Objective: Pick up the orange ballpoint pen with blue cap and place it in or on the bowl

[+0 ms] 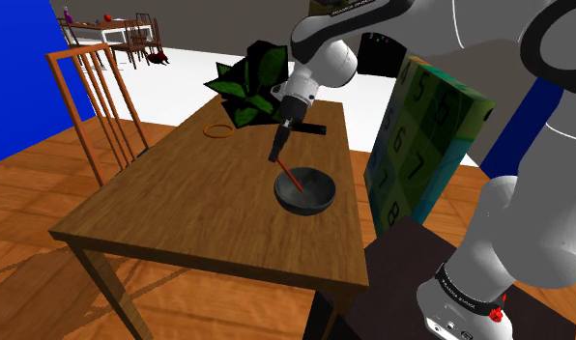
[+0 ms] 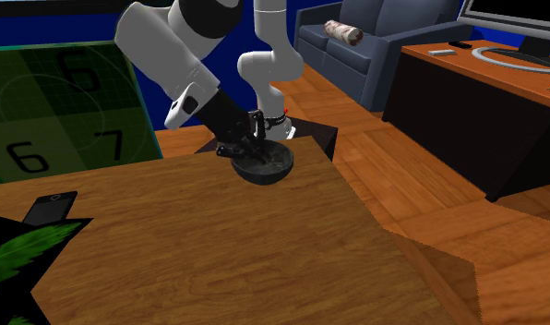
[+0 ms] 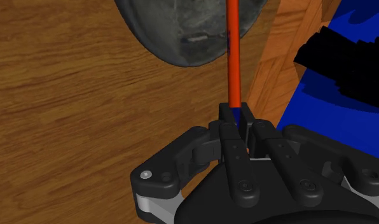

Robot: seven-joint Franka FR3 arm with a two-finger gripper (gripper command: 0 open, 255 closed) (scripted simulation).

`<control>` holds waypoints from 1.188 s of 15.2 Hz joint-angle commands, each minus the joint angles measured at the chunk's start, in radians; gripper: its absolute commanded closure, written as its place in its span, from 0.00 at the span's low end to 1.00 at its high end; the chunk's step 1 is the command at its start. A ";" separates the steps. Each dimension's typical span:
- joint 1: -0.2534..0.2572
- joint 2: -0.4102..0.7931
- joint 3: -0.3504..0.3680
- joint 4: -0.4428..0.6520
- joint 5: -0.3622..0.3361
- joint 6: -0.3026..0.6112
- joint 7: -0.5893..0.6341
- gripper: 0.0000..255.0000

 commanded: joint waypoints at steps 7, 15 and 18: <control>-0.003 -0.031 -0.004 0.064 -0.024 -0.073 0.061 1.00; -0.006 -0.053 -0.006 0.140 -0.039 -0.149 0.121 1.00; -0.013 -0.115 -0.013 0.114 -0.063 -0.179 0.136 1.00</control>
